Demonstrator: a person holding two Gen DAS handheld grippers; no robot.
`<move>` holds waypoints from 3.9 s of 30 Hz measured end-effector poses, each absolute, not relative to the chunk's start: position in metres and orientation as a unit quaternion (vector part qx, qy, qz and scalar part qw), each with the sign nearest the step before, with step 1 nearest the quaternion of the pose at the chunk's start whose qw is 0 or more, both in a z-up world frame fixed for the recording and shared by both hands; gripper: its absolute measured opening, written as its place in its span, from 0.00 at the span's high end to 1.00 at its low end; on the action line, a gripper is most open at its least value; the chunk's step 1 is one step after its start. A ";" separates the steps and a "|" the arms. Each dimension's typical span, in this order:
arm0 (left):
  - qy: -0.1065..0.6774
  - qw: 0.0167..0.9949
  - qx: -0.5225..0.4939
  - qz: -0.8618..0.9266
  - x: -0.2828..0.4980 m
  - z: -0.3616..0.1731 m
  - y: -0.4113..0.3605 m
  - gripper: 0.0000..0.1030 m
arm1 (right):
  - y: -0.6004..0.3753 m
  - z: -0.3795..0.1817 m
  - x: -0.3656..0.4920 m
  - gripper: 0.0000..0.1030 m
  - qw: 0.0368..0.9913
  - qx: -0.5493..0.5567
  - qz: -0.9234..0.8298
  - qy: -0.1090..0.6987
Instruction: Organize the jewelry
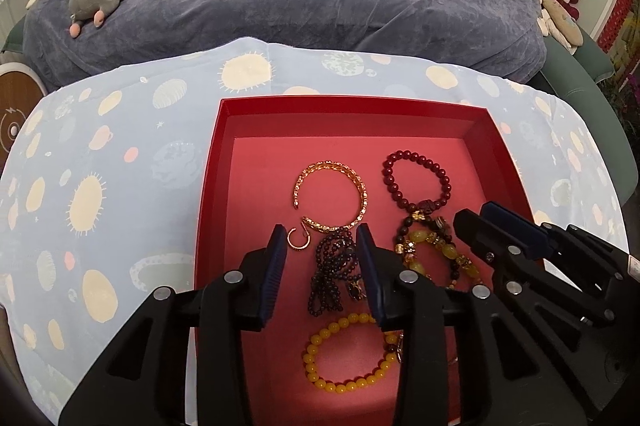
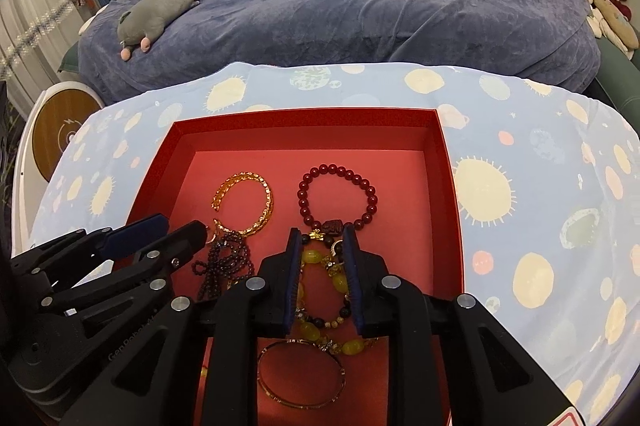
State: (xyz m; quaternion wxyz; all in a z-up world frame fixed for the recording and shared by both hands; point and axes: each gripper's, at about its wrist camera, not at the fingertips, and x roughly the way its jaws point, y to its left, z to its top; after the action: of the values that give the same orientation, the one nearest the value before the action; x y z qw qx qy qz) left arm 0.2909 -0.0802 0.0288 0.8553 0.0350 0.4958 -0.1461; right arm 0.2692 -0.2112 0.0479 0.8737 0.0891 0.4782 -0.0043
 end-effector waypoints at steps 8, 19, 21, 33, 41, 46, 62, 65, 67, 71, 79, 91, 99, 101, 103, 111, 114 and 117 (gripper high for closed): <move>0.480 0.864 0.043 -0.143 0.258 0.056 -0.077 0.65 | -0.209 0.071 0.231 0.70 0.876 0.094 -0.024 0.472; 0.464 0.875 0.058 -0.128 0.196 0.078 -0.063 0.48 | -0.205 0.089 0.164 0.63 0.876 0.096 -0.052 0.471; 0.462 0.877 0.056 -0.120 0.187 0.079 -0.058 0.44 | -0.202 0.092 0.155 0.60 0.877 0.090 -0.056 0.468; 0.465 0.880 0.049 -0.079 0.152 0.075 -0.035 0.25 | -0.196 0.093 0.115 0.39 0.876 0.084 -0.068 0.470; 0.465 0.882 0.042 -0.062 0.140 0.073 -0.023 0.13 | -0.197 0.092 0.099 0.24 0.877 0.084 -0.075 0.467; 0.464 0.883 0.044 -0.059 0.137 0.071 -0.021 0.10 | -0.199 0.091 0.093 0.18 0.876 0.088 -0.078 0.468; 0.461 0.884 0.050 -0.051 0.130 0.070 -0.022 0.07 | -0.201 0.091 0.084 0.07 0.877 0.089 -0.091 0.464; 0.461 0.884 0.054 -0.051 0.130 0.070 -0.022 0.07 | -0.202 0.091 0.084 0.07 0.876 0.088 -0.091 0.465; 0.463 0.884 0.050 -0.051 0.129 0.070 -0.022 0.07 | -0.201 0.091 0.084 0.07 0.876 0.087 -0.091 0.465; 0.464 0.883 0.050 -0.050 0.129 0.070 -0.022 0.07 | -0.201 0.092 0.082 0.07 0.877 0.086 -0.091 0.464; 0.465 0.883 0.048 -0.050 0.127 0.070 -0.021 0.07 | -0.201 0.092 0.081 0.07 0.877 0.086 -0.091 0.464; 0.461 0.885 0.053 -0.042 0.125 0.069 -0.021 0.07 | -0.200 0.092 0.080 0.07 0.877 0.086 -0.091 0.464; 0.460 0.885 0.056 -0.041 0.125 0.070 -0.020 0.07 | -0.200 0.092 0.080 0.07 0.877 0.086 -0.091 0.463; 0.460 0.885 0.058 -0.041 0.125 0.070 -0.021 0.07 | -0.200 0.092 0.080 0.07 0.877 0.085 -0.091 0.464; 0.460 0.885 0.059 -0.042 0.125 0.070 -0.021 0.07 | -0.200 0.092 0.080 0.07 0.877 0.087 -0.091 0.464; 0.461 0.884 0.059 -0.042 0.124 0.070 -0.021 0.07 | -0.201 0.092 0.078 0.07 0.877 0.086 -0.092 0.463; 0.461 0.884 0.060 -0.042 0.124 0.070 -0.021 0.07 | -0.200 0.092 0.077 0.07 0.877 0.086 -0.092 0.463; 0.461 0.885 0.060 -0.042 0.124 0.069 -0.021 0.07 | -0.200 0.092 0.077 0.07 0.877 0.086 -0.092 0.464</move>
State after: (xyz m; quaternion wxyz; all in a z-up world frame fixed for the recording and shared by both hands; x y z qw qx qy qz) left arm 0.1239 -0.0213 0.0694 0.8845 0.0602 0.4606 -0.0419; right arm 0.0771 -0.2003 0.0920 0.8771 0.0860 0.4635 -0.0921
